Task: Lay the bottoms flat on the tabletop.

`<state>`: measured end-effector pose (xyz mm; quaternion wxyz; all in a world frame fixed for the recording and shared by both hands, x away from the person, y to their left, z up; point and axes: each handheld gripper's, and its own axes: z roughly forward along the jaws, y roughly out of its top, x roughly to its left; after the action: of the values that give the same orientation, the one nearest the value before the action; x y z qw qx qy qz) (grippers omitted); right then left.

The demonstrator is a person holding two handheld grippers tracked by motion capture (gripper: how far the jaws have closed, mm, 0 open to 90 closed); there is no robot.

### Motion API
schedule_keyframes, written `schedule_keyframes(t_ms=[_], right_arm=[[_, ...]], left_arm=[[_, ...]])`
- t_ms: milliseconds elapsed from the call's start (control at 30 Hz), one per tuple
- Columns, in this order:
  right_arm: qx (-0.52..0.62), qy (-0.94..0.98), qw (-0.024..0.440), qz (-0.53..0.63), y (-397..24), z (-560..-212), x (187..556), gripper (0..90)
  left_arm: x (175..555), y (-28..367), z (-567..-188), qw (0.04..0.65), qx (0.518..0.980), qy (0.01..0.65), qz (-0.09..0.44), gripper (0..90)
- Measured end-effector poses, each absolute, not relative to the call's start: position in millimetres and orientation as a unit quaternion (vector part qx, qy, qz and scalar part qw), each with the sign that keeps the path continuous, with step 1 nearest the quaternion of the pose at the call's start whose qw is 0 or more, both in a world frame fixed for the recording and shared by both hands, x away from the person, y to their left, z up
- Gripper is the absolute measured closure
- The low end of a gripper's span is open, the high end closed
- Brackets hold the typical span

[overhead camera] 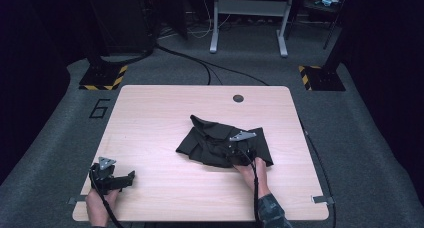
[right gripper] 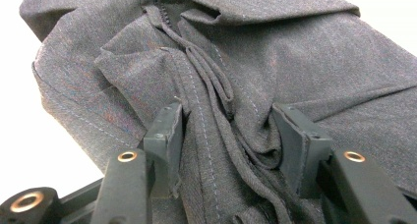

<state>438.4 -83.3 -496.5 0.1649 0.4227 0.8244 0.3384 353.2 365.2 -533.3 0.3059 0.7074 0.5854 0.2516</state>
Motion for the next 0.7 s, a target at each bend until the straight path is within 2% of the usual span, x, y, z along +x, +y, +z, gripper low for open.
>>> schedule_keyframes(t_ms=[700], right_arm=[[0.413, 0.831, 0.16, 0.336, -48.8, -496.5, 400.6, 48.5]], left_arm=[[353.1, 365.1, -533.2, 0.306, 0.707, 0.586, 0.251, 0.3]])
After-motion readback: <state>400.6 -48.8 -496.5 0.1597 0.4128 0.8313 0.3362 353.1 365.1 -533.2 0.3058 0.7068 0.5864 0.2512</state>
